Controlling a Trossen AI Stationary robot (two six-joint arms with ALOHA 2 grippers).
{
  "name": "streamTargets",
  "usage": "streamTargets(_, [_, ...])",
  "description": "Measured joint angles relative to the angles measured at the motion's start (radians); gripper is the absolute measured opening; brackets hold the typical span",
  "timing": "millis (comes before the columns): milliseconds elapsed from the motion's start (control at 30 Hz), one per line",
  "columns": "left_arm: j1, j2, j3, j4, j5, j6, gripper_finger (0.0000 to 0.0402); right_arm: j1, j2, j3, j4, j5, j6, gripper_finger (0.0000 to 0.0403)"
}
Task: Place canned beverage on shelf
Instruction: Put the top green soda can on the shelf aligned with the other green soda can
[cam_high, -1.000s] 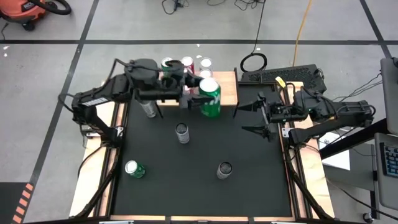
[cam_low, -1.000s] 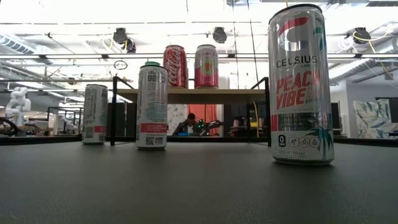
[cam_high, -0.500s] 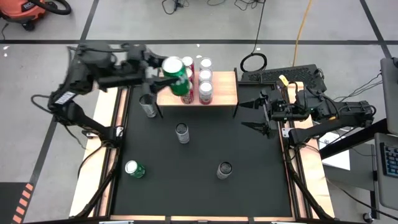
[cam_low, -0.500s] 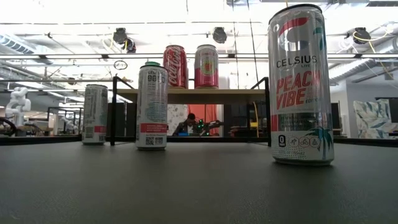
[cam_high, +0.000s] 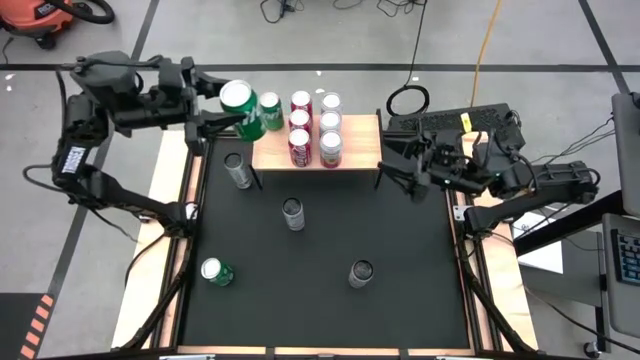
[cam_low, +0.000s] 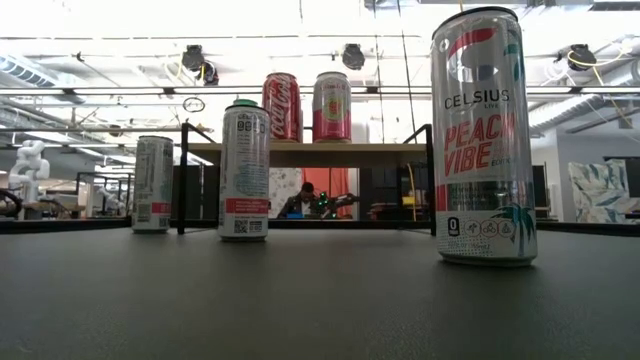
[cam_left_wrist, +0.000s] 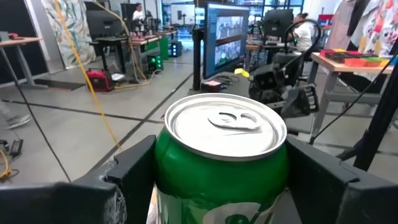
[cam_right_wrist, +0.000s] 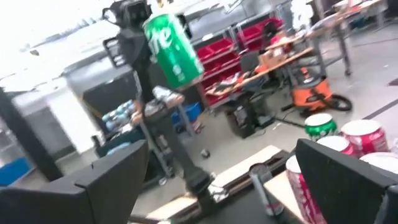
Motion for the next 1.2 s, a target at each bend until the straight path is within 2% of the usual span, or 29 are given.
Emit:
streamTargets(200, [0.095,-0.045,-0.076,0.003,0.095,0.025,0.0283,0.000,0.055,0.000,0.079,0.034,0.028,0.0386])
streamTargets(467, [0.169,-0.085,-0.205,0.010,0.235,0.024,0.0283,0.003,0.067,0.000,0.056,0.028,0.072,0.0386])
streamTargets(733, [0.182,-0.120,-0.253,0.011,0.244,0.026,0.0283,0.006,0.059,0.008,0.003,0.001,0.040,0.0386])
streamTargets(1000, [0.236,-0.122,-0.264,0.005,0.227,0.108,0.0283,0.011,0.060,0.008,-0.026,0.000,-0.002,0.0386])
streamTargets(1100, [0.247,-0.127,-0.315,0.038,0.244,0.133,0.0283,0.011,0.060,0.008,-0.035,0.000,-0.046,0.0386])
streamTargets(1200, [0.247,-0.140,-0.415,0.125,0.286,0.158,0.0283,0.011,0.063,0.009,-0.071,0.000,-0.100,0.0386])
